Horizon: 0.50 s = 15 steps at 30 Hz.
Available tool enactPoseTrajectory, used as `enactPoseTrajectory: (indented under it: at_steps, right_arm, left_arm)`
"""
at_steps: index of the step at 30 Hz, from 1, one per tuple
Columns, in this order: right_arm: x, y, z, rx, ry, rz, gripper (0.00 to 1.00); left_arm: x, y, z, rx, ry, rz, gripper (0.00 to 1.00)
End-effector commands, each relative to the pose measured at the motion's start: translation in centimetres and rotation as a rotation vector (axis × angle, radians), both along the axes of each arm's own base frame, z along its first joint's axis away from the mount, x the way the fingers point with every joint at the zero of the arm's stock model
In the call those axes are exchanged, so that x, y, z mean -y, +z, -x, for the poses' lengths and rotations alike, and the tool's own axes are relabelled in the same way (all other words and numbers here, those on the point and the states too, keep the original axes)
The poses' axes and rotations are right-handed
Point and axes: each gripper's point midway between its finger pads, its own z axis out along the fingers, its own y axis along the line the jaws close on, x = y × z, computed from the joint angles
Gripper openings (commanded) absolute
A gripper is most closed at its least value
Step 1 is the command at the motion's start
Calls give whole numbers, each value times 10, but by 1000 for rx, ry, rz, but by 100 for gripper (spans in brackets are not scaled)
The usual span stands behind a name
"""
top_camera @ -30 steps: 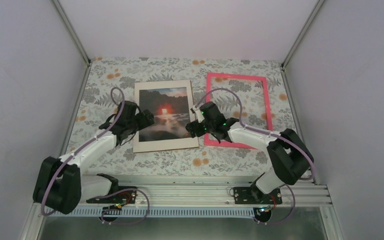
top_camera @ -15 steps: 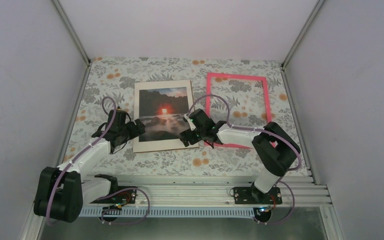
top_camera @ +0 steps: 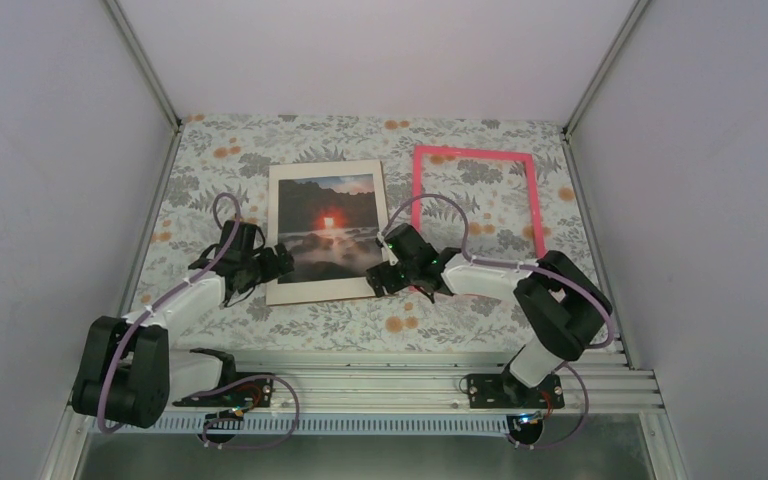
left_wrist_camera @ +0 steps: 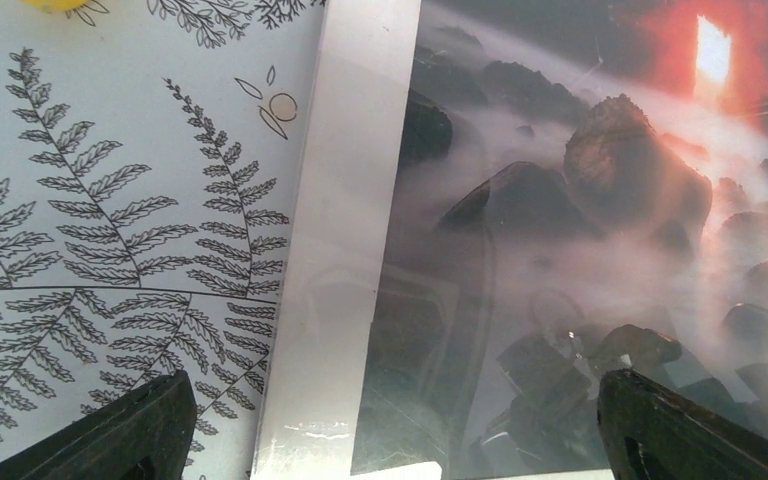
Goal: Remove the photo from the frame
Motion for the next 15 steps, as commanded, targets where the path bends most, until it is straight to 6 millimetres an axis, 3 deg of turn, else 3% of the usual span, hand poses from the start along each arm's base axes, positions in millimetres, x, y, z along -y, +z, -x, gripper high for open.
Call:
enactPoseTrajectory:
  at_steps: [1,15]
  right_arm:
    - [4,12,-5,53,-42,-18,98]
    - [10,22,-9,96,-75,-31,98]
  left_arm:
    - [7,6,-7,27,-36,27,100]
    - [15,1,-8,20,-69,59,97]
